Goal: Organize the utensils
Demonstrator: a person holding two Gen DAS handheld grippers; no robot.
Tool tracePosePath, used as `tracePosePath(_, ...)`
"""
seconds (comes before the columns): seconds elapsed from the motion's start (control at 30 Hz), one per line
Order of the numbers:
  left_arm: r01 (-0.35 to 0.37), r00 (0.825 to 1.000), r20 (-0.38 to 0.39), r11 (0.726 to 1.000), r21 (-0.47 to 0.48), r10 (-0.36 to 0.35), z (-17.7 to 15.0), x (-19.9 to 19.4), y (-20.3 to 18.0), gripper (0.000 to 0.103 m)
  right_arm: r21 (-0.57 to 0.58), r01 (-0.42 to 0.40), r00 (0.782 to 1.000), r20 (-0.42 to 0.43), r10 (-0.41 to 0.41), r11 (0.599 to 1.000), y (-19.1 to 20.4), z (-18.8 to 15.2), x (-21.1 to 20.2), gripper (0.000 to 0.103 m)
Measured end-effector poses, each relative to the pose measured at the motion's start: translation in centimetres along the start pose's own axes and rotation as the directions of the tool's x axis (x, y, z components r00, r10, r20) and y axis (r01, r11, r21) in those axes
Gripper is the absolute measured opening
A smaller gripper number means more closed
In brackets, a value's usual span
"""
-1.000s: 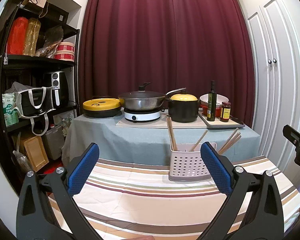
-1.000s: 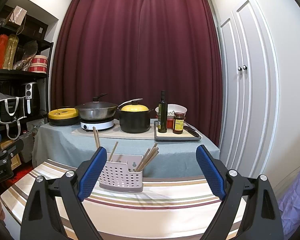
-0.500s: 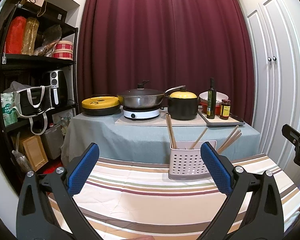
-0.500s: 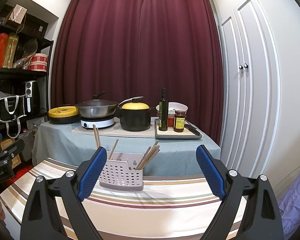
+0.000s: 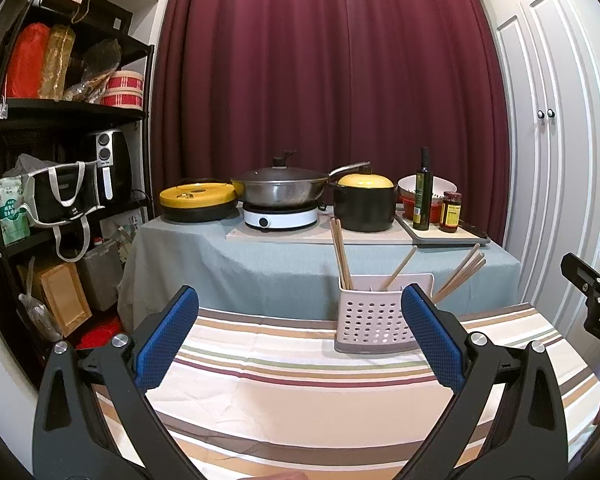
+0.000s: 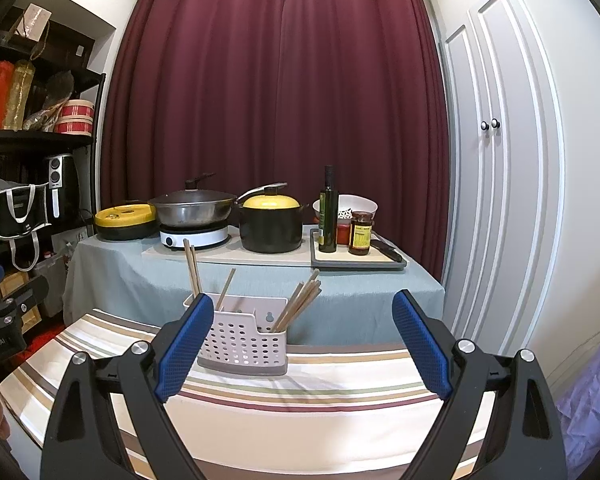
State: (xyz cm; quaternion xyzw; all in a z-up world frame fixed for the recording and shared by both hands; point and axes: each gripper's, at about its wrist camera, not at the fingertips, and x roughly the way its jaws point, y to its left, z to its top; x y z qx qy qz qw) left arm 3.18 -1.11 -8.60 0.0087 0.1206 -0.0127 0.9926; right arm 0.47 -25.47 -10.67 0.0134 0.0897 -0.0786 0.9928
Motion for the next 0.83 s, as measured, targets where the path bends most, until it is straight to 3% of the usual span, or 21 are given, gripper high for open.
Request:
tracePosePath(0.43, -0.001, 0.998, -0.058, 1.0, -0.011, 0.001, -1.7, 4.1, -0.2, 0.099, 0.014, 0.012, 0.997, -0.078, -0.011, 1.0, -1.0, -1.9, 4.0, 0.088)
tracePosePath(0.63, -0.047, 0.989, -0.138, 0.998, 0.03, 0.05, -4.0, 9.4, -0.2, 0.099, 0.033, 0.073, 0.983, -0.17, -0.066, 0.997, -3.3, -5.9, 9.2, 0.088)
tracePosePath(0.77, -0.084, 0.971, -0.219, 0.993, 0.083, 0.101, -6.7, 14.3, 0.6, 0.099, 0.034, 0.115, 0.94, -0.325, -0.098, 0.993, -6.1, -10.1, 15.2, 0.088)
tracePosePath(0.83, -0.091, 0.944, -0.307, 0.99, 0.107, 0.12, -8.8, 17.8, 1.5, 0.099, 0.019, 0.132, 0.895, -0.431, -0.111, 0.991, -7.4, -12.2, 18.3, 0.088)
